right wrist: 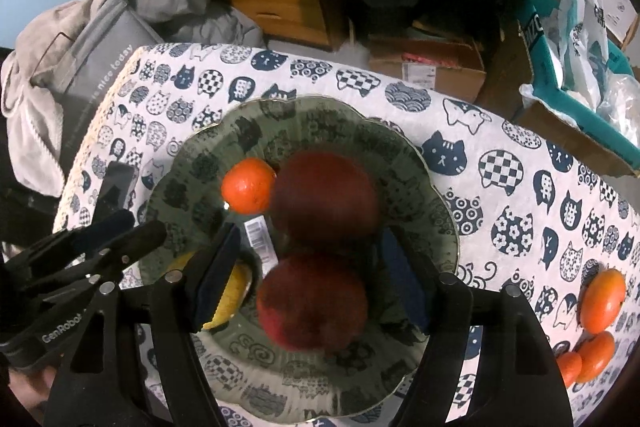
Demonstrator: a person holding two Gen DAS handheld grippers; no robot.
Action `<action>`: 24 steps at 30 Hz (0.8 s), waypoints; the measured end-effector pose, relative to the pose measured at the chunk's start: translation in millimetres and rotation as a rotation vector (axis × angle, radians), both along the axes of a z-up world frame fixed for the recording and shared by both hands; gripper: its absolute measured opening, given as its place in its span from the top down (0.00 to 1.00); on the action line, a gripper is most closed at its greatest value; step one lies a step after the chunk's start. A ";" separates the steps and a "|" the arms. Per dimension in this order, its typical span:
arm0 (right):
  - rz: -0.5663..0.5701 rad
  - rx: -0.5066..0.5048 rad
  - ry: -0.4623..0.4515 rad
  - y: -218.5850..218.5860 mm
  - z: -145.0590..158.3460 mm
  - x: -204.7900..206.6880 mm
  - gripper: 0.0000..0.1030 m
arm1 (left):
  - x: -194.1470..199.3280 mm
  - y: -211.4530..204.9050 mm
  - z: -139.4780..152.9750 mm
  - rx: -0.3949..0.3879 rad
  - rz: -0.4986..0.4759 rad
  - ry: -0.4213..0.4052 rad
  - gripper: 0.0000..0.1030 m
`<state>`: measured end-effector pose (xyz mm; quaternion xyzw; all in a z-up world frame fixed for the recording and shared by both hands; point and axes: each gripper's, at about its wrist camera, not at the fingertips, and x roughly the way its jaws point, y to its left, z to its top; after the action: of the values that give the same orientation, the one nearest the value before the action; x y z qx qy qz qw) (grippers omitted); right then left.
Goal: Organize fruits
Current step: 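Lower the tangerine into the bowl with the left tool while the right tool lowers the apple in, then open both tools and lift them away from the bowl toward the remaining fruit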
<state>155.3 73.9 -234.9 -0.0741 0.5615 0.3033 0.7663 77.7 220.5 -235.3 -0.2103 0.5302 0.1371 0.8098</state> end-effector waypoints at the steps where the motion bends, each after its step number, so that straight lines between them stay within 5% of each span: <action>1: 0.001 0.001 -0.003 -0.2 2.3 -0.3 0.27 | -0.1 0.1 0.6 0.001 -0.001 0.000 0.55; 24: -0.054 -0.023 -0.218 -46.8 71.3 -18.6 0.27 | -18.7 -29.0 65.2 0.089 -0.038 -0.122 0.25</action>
<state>136.7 27.1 -163.6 -0.1003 0.4799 0.2663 0.8299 59.0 191.6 -170.2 -0.1717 0.4771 0.1321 0.8517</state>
